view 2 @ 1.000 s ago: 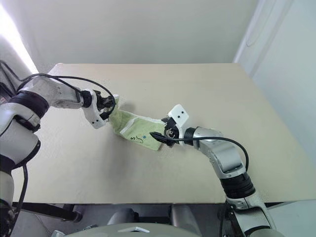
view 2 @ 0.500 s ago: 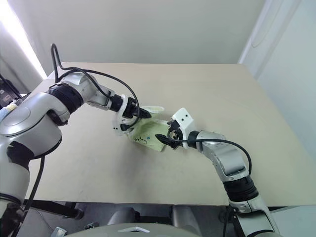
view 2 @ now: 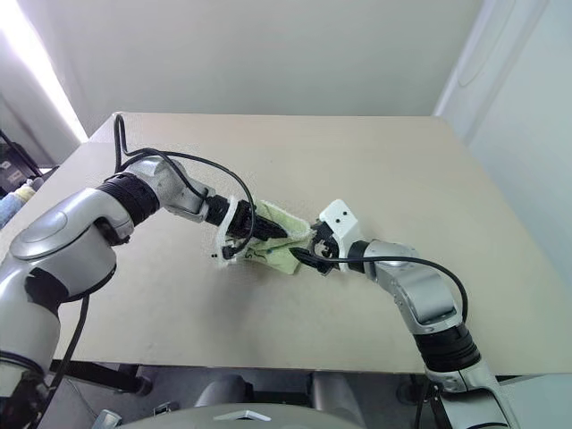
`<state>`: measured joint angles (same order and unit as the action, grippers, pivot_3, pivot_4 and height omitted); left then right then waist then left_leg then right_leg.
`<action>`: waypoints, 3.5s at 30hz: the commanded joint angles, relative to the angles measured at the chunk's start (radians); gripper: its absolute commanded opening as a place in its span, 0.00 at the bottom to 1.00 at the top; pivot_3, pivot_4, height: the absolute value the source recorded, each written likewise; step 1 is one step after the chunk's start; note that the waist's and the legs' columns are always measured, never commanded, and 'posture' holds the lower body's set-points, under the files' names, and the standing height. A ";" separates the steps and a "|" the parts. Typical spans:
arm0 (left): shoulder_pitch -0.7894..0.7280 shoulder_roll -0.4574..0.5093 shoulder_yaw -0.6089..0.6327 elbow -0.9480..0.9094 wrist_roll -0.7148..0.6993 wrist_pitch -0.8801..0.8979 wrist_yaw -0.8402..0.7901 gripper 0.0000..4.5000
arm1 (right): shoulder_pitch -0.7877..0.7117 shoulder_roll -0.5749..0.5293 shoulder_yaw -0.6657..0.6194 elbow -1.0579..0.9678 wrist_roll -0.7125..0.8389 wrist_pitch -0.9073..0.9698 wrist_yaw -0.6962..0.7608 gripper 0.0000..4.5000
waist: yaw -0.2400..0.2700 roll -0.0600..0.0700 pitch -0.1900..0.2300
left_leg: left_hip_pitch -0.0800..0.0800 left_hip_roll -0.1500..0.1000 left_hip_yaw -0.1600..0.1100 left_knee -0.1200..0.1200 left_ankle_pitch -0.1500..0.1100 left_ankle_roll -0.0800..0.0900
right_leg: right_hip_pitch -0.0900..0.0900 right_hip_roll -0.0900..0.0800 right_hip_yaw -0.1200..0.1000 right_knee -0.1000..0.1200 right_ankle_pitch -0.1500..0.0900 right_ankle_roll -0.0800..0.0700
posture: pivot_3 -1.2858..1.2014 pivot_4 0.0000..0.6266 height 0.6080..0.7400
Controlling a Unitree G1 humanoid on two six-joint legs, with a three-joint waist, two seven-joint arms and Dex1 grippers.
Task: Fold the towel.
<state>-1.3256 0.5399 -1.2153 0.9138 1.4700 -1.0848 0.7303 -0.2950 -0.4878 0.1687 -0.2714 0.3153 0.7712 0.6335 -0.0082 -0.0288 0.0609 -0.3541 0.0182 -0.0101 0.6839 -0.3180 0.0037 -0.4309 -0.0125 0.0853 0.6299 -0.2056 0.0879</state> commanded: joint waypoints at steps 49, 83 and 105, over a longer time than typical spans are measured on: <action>0.247 0.006 0.811 -0.213 -1.786 0.739 -2.088 0.99 | -0.013 -0.007 -0.008 0.008 -0.016 -0.030 0.041 0.88 | -0.016 0.001 -0.001 | 0.001 0.000 0.000 0.002 0.000 0.000 | 0.003 0.002 0.003 0.001 -0.002 -0.005 | 0.52 0.00 0.79; 0.360 0.132 0.993 0.212 -1.390 0.918 -1.905 0.99 | -0.474 0.347 0.317 0.366 -0.193 -0.133 0.015 0.88 | -0.064 0.000 -0.002 | -0.001 0.000 -0.008 0.001 0.000 0.000 | 0.000 0.001 -0.004 0.003 0.002 -0.004 | 0.52 0.00 0.79; 0.395 0.119 0.995 0.197 -1.354 0.902 -1.904 1.00 | -0.453 0.381 0.357 0.420 -0.298 -0.171 0.073 0.37 | -0.064 0.000 -0.002 | -0.001 0.000 -0.009 0.001 0.000 0.000 | 0.000 0.001 -0.004 0.003 0.003 -0.005 | 0.52 0.00 0.79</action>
<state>-0.9253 0.6552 -0.2394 1.1358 0.1106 -0.1670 -1.1763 -0.7358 -0.1216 0.5291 0.1603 0.0254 0.6059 0.7094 -0.0721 -0.0285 0.0588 -0.3552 0.0183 -0.0187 0.6849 -0.3178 0.0040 -0.4312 -0.0113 0.0809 0.6327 -0.2030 0.0834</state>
